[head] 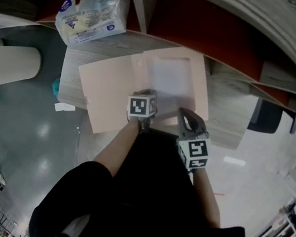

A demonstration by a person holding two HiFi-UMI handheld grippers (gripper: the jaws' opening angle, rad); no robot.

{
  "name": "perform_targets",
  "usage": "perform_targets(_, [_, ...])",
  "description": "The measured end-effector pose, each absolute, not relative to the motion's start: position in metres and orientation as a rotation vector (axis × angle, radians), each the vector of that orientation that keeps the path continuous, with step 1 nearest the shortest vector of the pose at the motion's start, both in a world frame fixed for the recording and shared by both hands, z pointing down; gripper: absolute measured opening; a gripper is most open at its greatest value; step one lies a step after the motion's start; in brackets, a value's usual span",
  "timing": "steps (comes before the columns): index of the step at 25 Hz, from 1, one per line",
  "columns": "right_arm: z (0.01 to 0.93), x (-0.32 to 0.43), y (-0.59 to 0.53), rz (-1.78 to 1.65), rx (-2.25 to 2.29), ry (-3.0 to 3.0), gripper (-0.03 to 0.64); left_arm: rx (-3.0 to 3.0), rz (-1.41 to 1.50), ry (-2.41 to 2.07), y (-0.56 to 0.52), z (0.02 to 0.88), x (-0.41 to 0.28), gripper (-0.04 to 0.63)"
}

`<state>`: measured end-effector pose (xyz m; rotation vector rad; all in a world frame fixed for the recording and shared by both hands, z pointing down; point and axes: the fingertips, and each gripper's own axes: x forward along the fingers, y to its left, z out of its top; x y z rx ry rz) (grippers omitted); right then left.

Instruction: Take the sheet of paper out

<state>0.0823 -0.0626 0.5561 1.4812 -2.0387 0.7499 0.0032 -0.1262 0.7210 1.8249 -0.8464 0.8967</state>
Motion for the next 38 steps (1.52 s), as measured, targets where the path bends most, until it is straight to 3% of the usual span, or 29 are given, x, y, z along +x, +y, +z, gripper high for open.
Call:
perform_targets(5, [0.556, 0.08, -0.062, 0.737, 1.466, -2.045, 0.017, 1.824, 0.895, -0.853, -0.125, 0.722, 0.0, 0.072])
perform_targets(38, [0.558, 0.001, -0.077, 0.664, 1.195, -2.19, 0.017, 1.749, 0.761, -1.006, -0.119, 0.706, -0.087, 0.044])
